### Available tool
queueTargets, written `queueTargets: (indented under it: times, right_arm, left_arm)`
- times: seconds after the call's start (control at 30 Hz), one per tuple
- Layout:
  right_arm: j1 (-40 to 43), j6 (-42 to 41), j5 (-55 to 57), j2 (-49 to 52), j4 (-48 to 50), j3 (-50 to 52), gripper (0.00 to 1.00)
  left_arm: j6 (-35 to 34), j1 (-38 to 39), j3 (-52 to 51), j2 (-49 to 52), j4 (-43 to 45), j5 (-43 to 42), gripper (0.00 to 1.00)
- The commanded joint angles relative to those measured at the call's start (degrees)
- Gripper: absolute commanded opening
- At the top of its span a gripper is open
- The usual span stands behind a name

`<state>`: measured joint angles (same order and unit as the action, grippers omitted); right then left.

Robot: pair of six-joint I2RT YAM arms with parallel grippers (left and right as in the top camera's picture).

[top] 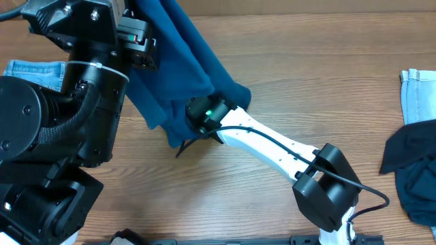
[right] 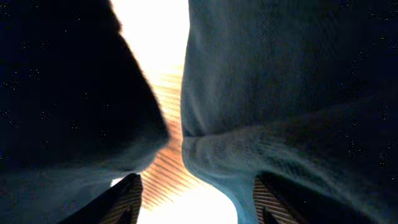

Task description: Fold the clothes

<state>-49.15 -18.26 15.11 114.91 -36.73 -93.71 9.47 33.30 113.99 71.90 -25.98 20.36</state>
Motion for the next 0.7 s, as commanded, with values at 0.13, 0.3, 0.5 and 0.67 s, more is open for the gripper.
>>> queueTargets:
  times: [0.13, 0.3, 0.5, 0.67]
  right_arm:
    - [0.2, -7.4, 4.0, -0.7, -2.4, -0.5, 0.66]
    - [-0.1, -14.0, 3.8, -0.7, -7.1, -0.5, 0.65]
    - [-0.8, -26.9, 7.4, -0.7, -16.6, -0.5, 0.66]
    - [-0.8, -36.8, 11.9, -0.7, -23.2, -0.5, 0.67]
  left_arm:
    - [1.3, 0.1, 1.4, -0.9, 0.6, 1.0, 0.04]
    - [1.3, 0.1, 1.4, -0.9, 0.5, 1.0, 0.04]
    - [1.2, 0.1, 1.4, -0.3, 0.5, 0.6, 0.04]
    - [1.3, 0.1, 1.4, -0.3, 0.5, 0.6, 0.04]
